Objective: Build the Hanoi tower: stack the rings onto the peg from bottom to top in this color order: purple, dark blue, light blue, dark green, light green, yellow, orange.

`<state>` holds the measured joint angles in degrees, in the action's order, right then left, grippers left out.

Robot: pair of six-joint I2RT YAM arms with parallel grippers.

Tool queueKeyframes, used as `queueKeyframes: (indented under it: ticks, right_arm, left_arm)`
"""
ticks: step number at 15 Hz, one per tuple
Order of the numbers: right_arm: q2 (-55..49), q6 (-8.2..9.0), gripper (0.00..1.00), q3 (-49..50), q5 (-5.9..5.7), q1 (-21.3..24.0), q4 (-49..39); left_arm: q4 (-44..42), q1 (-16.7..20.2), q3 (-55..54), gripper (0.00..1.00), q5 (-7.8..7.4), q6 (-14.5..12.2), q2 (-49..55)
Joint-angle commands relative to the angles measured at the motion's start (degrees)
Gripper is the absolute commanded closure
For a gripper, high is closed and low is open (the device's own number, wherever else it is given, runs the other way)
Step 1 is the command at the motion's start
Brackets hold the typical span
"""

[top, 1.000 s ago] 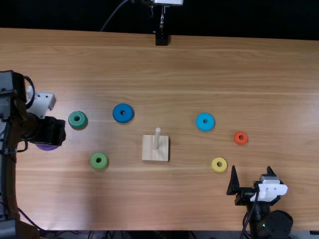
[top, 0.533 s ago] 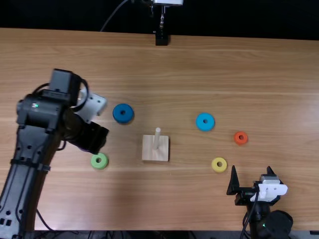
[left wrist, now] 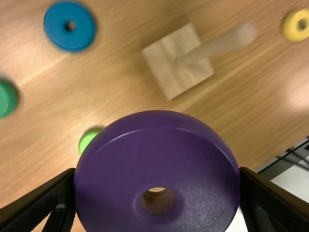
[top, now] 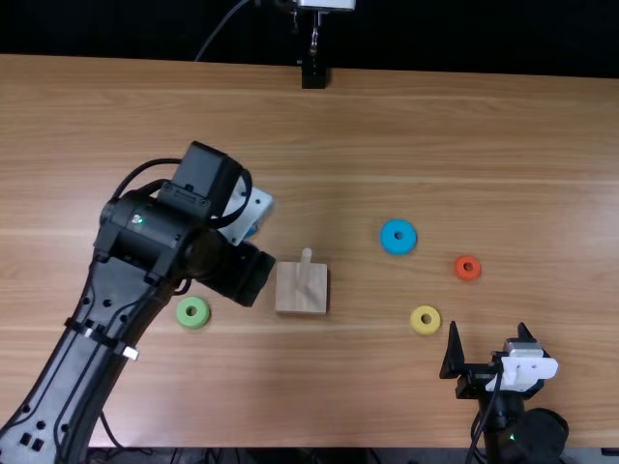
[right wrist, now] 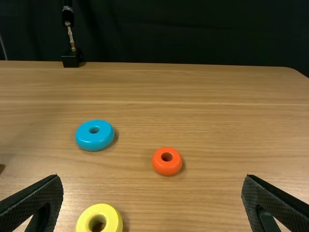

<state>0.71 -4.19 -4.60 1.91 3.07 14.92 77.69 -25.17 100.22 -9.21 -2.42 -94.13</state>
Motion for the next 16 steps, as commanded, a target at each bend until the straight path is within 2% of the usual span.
queueKeyframes:
  ticks: [1, 5, 8, 12, 16]
  right_arm:
    - [-0.71, -0.03, 0.00, 3.72, -0.33, 0.71, 4.13]
    - [-0.71, -0.03, 0.00, 3.81, -0.22, 0.71, 4.13]
    - [-0.71, -0.03, 0.00, 3.81, -0.22, 0.71, 4.13]
    - [-0.71, -0.03, 0.00, 3.72, -0.22, 0.71, 4.13]
    - [-0.71, -0.03, 0.00, 3.72, -0.22, 0.71, 4.13]
  left_arm:
    - [-0.17, -2.25, 3.93, 1.00, -0.49, 2.31, -3.26]
    - [-0.28, -6.03, 9.64, 1.00, 0.25, 5.47, -8.09]
    - [-0.17, -7.00, 13.51, 1.00, 0.25, 5.68, -10.81]
    - [-0.28, -8.41, 14.21, 1.00, -0.49, 5.68, -13.10]
    - [-0.38, -9.20, 14.47, 1.00, -0.49, 5.68, -14.07]
